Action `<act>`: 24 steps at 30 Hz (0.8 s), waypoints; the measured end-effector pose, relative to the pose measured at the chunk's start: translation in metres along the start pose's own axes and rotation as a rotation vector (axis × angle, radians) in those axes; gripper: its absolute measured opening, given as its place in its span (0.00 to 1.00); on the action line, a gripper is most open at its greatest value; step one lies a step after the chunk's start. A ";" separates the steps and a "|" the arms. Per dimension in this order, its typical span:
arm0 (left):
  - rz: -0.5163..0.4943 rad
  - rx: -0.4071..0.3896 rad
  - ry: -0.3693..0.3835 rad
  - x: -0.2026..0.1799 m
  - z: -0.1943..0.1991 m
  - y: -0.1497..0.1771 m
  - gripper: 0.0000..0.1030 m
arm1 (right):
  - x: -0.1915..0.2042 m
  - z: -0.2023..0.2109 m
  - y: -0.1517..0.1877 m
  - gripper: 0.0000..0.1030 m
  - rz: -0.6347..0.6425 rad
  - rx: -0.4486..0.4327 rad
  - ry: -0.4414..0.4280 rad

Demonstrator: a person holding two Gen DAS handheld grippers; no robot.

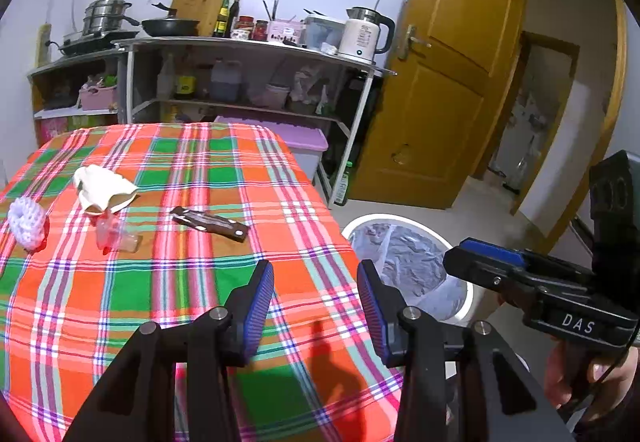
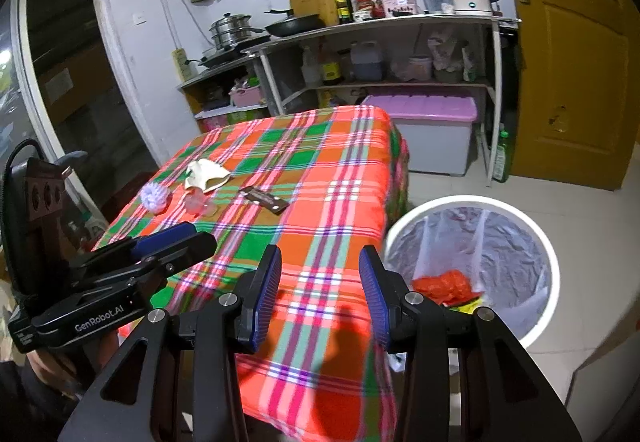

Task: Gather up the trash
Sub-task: 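Move both grippers back over the table toward the remaining trash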

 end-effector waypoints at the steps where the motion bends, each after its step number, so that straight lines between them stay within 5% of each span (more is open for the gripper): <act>1: 0.005 -0.003 -0.002 0.004 0.002 0.000 0.42 | 0.003 -0.001 -0.001 0.40 0.005 0.000 -0.006; 24: 0.097 -0.051 -0.172 0.115 0.043 -0.002 0.44 | 0.075 -0.067 -0.014 0.42 0.128 0.044 -0.095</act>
Point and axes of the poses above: each gripper's, at about its wrist camera, not at the fingertips, and z roughly against the way its jaws point, x to its left, y to its underside, the point moved 7 cm from there along -z, roughly the way its jaws point, and after that the axes turned 11 degrees about y, right-handed, at the moved point
